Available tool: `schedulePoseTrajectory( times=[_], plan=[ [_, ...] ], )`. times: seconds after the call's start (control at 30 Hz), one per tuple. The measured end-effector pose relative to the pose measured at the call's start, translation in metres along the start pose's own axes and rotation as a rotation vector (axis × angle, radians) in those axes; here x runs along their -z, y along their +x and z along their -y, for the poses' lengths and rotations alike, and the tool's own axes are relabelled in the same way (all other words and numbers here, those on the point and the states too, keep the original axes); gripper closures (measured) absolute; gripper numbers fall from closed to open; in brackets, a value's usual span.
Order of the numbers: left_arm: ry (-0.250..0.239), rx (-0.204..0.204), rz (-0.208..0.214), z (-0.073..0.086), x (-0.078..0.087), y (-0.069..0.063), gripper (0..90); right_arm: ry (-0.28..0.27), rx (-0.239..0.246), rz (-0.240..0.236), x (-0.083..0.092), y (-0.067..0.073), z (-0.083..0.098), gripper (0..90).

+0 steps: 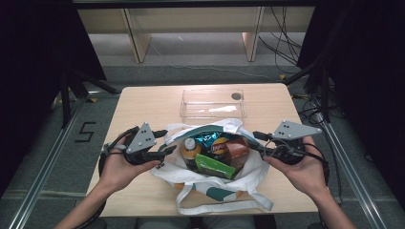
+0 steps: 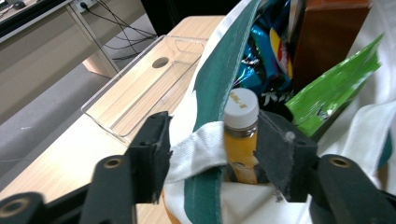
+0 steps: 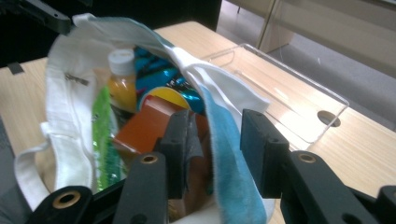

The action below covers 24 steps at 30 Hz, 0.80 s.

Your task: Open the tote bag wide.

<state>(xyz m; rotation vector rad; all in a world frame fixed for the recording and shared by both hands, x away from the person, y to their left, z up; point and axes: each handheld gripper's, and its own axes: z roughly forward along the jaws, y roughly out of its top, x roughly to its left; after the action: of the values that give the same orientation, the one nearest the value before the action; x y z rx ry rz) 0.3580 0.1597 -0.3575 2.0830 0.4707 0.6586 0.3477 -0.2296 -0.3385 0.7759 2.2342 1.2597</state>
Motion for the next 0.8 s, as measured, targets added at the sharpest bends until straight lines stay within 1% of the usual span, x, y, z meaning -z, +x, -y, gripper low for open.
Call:
schedulePoseTrajectory(
  times=[0.03,0.07,0.1,0.13,0.2,0.23,0.27,0.3,0.33,0.37,0.4,0.43,0.47,0.5,0.53,0.57,0.6,0.63,0.67,0.7,0.73,0.77,0.8],
  plan=[
    [0.008,-0.013,-0.002,0.000,-0.002,0.001,47.7,0.011,-0.008,-0.008,-0.001,-0.001,0.000,65.9],
    [0.022,-0.025,-0.002,0.000,-0.004,0.001,49.5,-0.001,-0.004,0.002,-0.002,-0.003,-0.001,68.2],
    [0.033,-0.039,-0.002,0.000,-0.006,0.002,52.9,0.008,0.009,-0.004,-0.003,-0.005,-0.001,70.5],
    [0.041,-0.050,-0.004,0.001,-0.008,0.003,52.9,0.029,-0.017,-0.021,-0.004,-0.004,-0.002,72.8],
    [0.068,-0.081,-0.013,0.002,-0.013,0.004,57.9,0.046,0.004,-0.021,-0.007,-0.005,-0.002,78.7],
    [0.077,-0.092,-0.018,0.002,-0.014,0.005,62.1,0.053,0.013,-0.025,-0.009,-0.006,-0.002,81.6],
    [0.090,-0.098,-0.017,0.003,-0.015,0.006,66.1,0.053,0.018,-0.016,-0.009,-0.006,-0.002,84.3],
    [0.097,-0.077,-0.007,0.003,-0.016,0.006,69.3,0.068,0.016,-0.023,-0.009,-0.006,-0.003,86.5],
    [0.096,-0.085,-0.003,0.002,-0.017,0.008,72.7,0.067,0.018,-0.018,-0.010,-0.006,-0.003,88.2],
    [0.102,-0.070,-0.008,0.001,-0.017,0.008,75.4,0.072,0.024,-0.026,-0.011,-0.006,-0.004,88.5],
    [0.104,-0.073,-0.013,-0.001,-0.016,0.008,77.0,0.070,0.024,-0.018,-0.011,-0.006,-0.004,88.7],
    [0.105,-0.087,-0.021,-0.003,-0.016,0.010,78.1,0.055,0.025,-0.006,-0.012,-0.007,-0.005,88.8],
    [0.111,-0.075,-0.025,-0.005,-0.015,0.010,78.9,0.055,0.029,-0.006,-0.010,-0.008,-0.007,88.8],
    [0.110,-0.077,-0.032,-0.009,-0.014,0.011,79.2,0.034,0.027,0.008,-0.011,-0.008,-0.008,88.8],
    [0.103,-0.080,-0.036,-0.012,-0.013,0.012,79.5,0.023,0.014,0.007,-0.010,-0.008,-0.010,88.9],
    [0.099,-0.077,-0.038,-0.014,-0.012,0.013,79.7,0.006,0.021,0.030,-0.008,-0.011,-0.014,89.0],
    [0.093,-0.084,-0.040,-0.017,-0.012,0.014,79.7,0.006,0.021,0.030,-0.008,-0.011,-0.014,89.0],
    [0.098,-0.095,-0.043,-0.020,-0.011,0.016,79.8,-0.002,0.014,0.037,-0.007,-0.011,-0.014,89.0],
    [0.089,-0.079,-0.049,-0.022,-0.012,0.016,79.8,0.006,0.001,0.035,-0.006,-0.012,-0.015,89.0],
    [0.085,-0.082,-0.051,-0.024,-0.013,0.018,79.8,-0.014,0.007,0.054,-0.008,-0.013,-0.015,88.9],
    [0.091,-0.080,-0.051,-0.025,-0.013,0.019,79.8,-0.011,-0.001,0.056,-0.009,-0.014,-0.015,88.9],
    [0.085,-0.067,-0.049,-0.026,-0.016,0.021,79.8,-0.001,-0.005,0.048,-0.009,-0.016,-0.015,88.9],
    [0.078,-0.045,-0.048,-0.026,-0.018,0.022,79.8,-0.010,-0.009,0.055,-0.010,-0.018,-0.014,88.9]
  ],
)
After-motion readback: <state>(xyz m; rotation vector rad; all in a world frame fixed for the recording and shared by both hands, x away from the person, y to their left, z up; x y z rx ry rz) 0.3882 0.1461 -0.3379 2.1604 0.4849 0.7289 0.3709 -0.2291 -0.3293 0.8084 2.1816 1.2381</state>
